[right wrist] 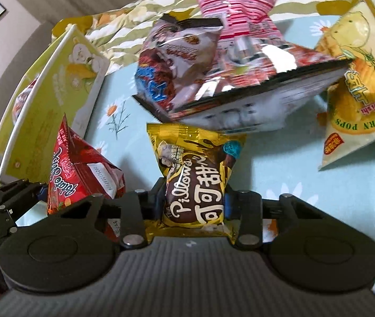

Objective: Organize snacks
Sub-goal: 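Grasp the red Potato Stix bag with the left gripper while the right gripper grasps the gold Pillows bag, then carry both bags over the cardboard box and open both grippers to drop them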

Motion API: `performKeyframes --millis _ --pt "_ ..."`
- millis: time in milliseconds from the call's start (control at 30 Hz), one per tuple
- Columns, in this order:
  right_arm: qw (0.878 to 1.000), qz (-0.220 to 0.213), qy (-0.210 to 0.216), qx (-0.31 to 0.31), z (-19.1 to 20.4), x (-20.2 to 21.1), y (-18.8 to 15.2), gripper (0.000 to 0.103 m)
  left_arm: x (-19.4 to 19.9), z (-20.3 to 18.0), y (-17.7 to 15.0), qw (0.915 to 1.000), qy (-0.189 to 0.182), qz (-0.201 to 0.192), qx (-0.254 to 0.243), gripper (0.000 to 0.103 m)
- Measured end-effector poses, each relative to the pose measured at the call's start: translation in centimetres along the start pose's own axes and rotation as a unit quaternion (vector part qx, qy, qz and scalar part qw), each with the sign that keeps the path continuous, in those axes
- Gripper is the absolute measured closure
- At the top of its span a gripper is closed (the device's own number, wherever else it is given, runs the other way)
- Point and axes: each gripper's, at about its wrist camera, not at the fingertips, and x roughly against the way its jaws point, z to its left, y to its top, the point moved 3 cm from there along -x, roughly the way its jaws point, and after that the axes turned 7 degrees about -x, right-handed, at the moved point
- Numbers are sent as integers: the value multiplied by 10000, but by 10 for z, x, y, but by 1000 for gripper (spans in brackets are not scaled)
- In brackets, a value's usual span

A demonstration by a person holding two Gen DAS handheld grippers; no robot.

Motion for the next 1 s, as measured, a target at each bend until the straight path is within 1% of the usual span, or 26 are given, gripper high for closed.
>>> performKeyframes --millis 67,300,433,533,700,833,1000 --pt "10000 1 0 96 3 2 -3 49 6 0 -2 10000 43 -17 73 41" --pt "9995 7 128 305 11 15 -9 50 34 9 -8 9988 233 -149 395 41" --pt "9983 1 280 508 23 27 -11 50 61 15 -9 9967 370 -319 645 41" --pt "9965 -47 443 705 39 39 -11 50 85 22 -8 9936 548 -511 841 41" --pt "9900 -295 752 1154 70 62 1 50 121 48 -6 9842 940 -742 1302 41" --pt "9820 -505 994 1527 103 78 16 50 146 84 -7 9724 1157 -890 1818 41" --pt "9714 -727 1218 1906 150 89 31 50 171 135 -7 9597 1562 -1029 2098 41"
